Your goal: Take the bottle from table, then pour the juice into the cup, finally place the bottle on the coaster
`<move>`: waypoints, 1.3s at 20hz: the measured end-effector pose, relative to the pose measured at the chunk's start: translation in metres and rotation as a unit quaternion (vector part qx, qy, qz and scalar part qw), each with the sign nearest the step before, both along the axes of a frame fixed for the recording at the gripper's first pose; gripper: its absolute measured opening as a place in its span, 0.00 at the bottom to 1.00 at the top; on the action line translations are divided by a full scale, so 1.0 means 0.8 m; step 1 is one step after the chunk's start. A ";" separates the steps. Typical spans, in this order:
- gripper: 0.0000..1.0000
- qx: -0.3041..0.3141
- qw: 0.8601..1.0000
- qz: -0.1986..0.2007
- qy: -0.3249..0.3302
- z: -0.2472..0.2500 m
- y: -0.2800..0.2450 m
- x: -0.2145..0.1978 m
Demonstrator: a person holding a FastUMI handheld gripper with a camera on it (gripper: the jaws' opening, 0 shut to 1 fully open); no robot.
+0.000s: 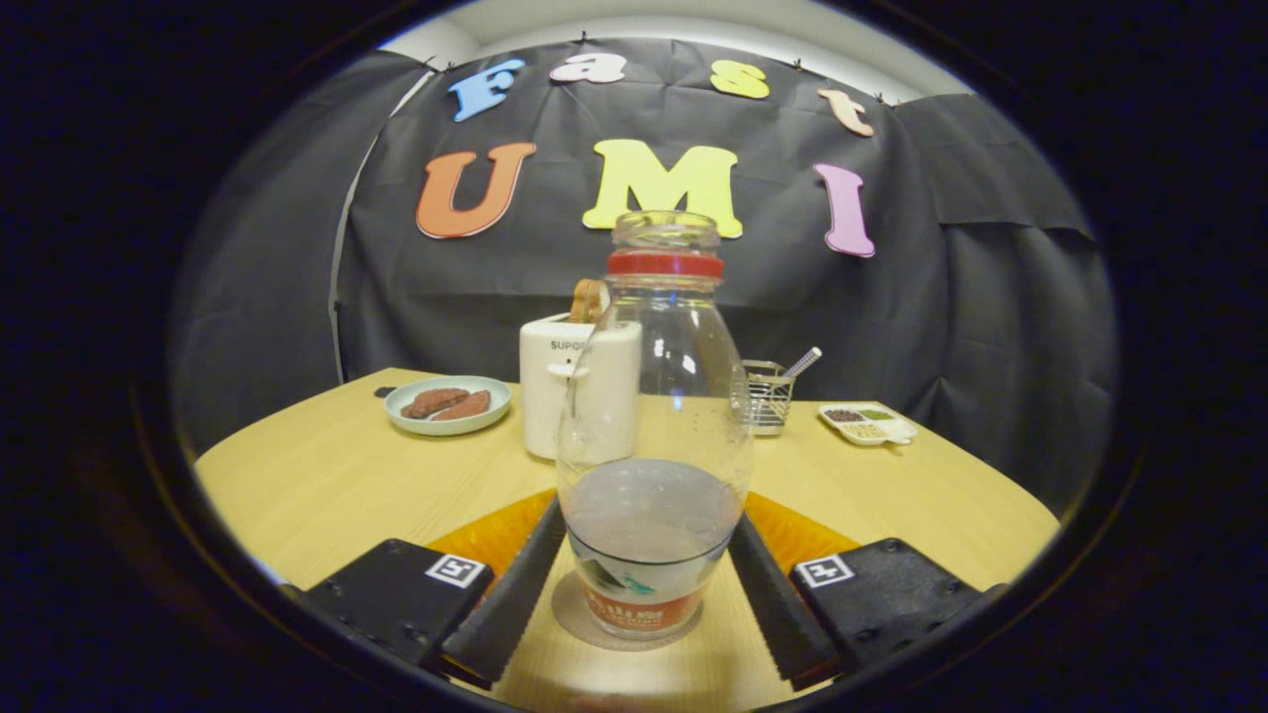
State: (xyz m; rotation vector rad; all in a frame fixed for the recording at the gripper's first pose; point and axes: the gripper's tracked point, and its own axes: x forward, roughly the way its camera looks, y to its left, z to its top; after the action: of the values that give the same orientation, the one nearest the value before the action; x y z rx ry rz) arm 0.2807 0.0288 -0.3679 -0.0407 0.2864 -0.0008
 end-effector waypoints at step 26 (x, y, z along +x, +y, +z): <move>1.00 0.038 0.996 -0.006 -0.077 0.159 -0.002 -0.112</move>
State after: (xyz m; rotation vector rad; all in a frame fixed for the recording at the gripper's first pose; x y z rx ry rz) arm 0.1915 0.0275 -0.2405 0.0365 0.1317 -0.0040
